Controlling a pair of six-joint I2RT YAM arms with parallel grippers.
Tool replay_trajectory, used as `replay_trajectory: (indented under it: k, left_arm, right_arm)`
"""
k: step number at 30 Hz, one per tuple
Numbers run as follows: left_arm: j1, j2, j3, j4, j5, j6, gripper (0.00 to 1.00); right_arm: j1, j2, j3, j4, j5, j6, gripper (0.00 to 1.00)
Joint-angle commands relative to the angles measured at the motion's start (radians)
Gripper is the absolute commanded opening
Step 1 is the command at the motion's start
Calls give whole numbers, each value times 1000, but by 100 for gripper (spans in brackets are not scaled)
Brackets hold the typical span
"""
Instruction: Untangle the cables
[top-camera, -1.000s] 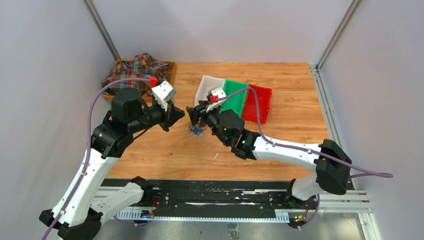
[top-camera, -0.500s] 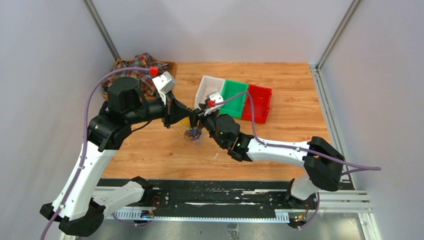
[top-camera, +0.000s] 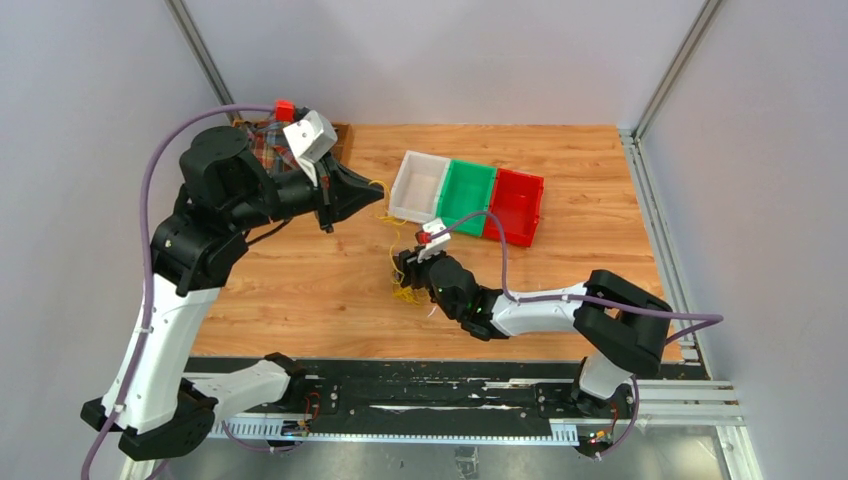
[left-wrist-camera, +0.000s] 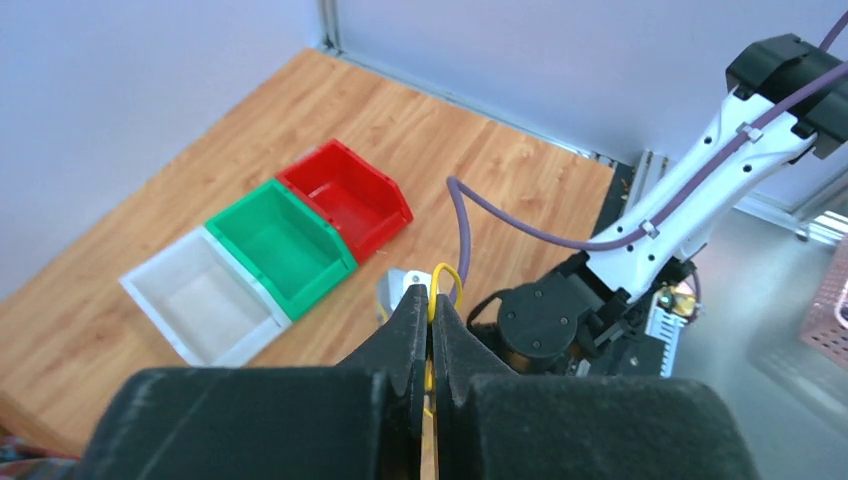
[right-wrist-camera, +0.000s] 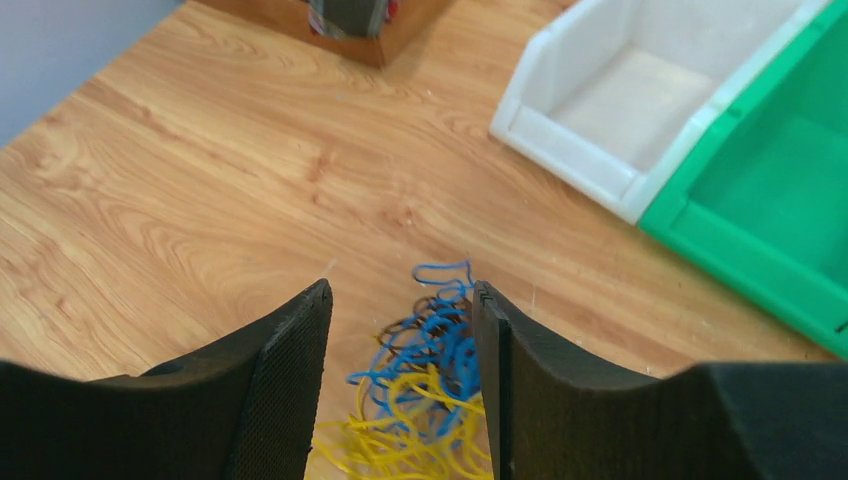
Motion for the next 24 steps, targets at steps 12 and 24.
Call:
replay_trajectory:
  k: [12,24]
  left_arm:
    - [-9,94,383,61,-272,276,0]
    - [-9,86,427,555,-542,478,0]
  right_arm:
    - [6,67,-127,55,35,95,51]
    - [6,76,-160,47,37,107,51]
